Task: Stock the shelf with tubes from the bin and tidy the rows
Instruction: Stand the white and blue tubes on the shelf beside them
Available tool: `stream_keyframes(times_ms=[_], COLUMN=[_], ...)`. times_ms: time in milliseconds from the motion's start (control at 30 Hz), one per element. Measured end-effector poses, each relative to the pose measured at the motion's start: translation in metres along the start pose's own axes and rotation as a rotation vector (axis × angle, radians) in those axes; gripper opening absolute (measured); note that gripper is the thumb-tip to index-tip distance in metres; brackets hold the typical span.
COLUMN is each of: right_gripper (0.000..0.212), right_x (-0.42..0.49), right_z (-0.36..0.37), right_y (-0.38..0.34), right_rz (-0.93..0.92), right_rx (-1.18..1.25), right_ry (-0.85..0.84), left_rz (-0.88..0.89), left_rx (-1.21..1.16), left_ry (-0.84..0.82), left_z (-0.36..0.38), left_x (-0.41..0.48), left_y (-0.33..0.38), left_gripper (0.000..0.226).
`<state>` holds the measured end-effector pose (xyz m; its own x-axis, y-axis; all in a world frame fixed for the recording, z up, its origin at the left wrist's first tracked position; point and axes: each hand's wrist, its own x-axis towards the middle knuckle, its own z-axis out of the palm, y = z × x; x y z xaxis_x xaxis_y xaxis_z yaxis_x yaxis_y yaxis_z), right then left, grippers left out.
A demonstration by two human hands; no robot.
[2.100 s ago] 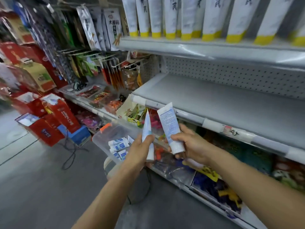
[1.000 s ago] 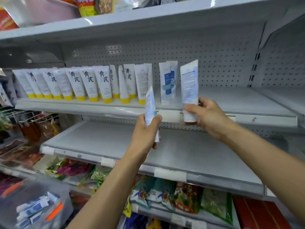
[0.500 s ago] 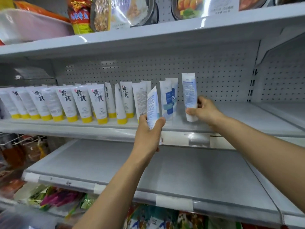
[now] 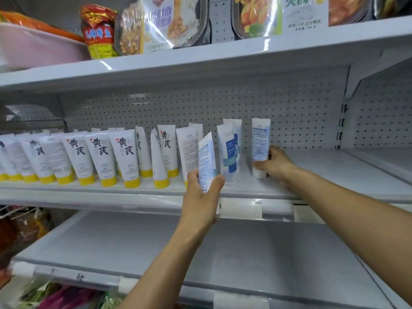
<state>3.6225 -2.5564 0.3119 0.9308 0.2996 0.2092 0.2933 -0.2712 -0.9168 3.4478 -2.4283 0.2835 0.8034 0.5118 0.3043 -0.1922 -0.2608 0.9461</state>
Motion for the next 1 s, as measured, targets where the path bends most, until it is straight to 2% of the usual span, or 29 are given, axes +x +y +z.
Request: stream_keyframes(times_ms=[367, 433, 500, 533, 600, 633, 667, 767, 800, 867, 1000], right_gripper=[0.046, 0.052, 0.062, 0.060, 0.029, 0.017, 0.014, 0.022, 0.023, 0.023, 0.029], right_x=[0.016, 0.014, 0.007, 0.001, -0.019, -0.033, -0.044, -0.086, -0.095, -0.107, -0.114], right_z=[0.003, 0.002, 0.000, -0.001, -0.003, -0.004, -0.003, 0.002, 0.005, 0.009, 0.010], right_y=[0.005, 0.006, 0.005, 0.004, -0.005, -0.011, -0.017, -0.036, -0.040, -0.043, -0.043], right_rz=[0.015, 0.040, 0.068, 0.051, -0.117, -0.203, -0.260, -0.308, -0.309, -0.305, -0.290], right_rx=[0.005, -0.042, -0.114, -0.160, -0.182, -0.127, -0.069, -0.052, -0.073, -0.049, 0.020], right_ry=[-0.017, -0.025, 0.059, 0.147, 0.286, 0.256, 0.152, -0.385, -0.499, -0.573, -0.535], left_rz=[-0.027, -0.036, -0.035, -0.032, -0.020, -0.012, -0.004, -0.001, -0.004, -0.009, 0.012], left_rx=[-0.027, -0.047, -0.072, -0.082, -0.082, -0.080, -0.083, -0.133, -0.153, -0.180, -0.195], left_ry=[0.008, 0.009, 0.011, 0.012, 0.013, 0.011, 0.007, -0.012, -0.019, -0.028, -0.037], left_z=[0.006, 0.006, 0.004, 0.003, 0.001, 0.001, 0.002, 0.007, 0.009, 0.014, 0.022], left_x=[0.002, -0.002, -0.008, -0.010, -0.016, -0.019, -0.021, -0.024, -0.024, -0.025, -0.027], left_y=[0.001, 0.001, 0.000, -0.001, 0.000, 0.001, 0.002, 0.010, 0.013, 0.019, 0.025], left_gripper=[0.029, 0.028, 0.028, 0.028, 0.030, 0.031, 0.033, 0.037, 0.039, 0.039, 0.035])
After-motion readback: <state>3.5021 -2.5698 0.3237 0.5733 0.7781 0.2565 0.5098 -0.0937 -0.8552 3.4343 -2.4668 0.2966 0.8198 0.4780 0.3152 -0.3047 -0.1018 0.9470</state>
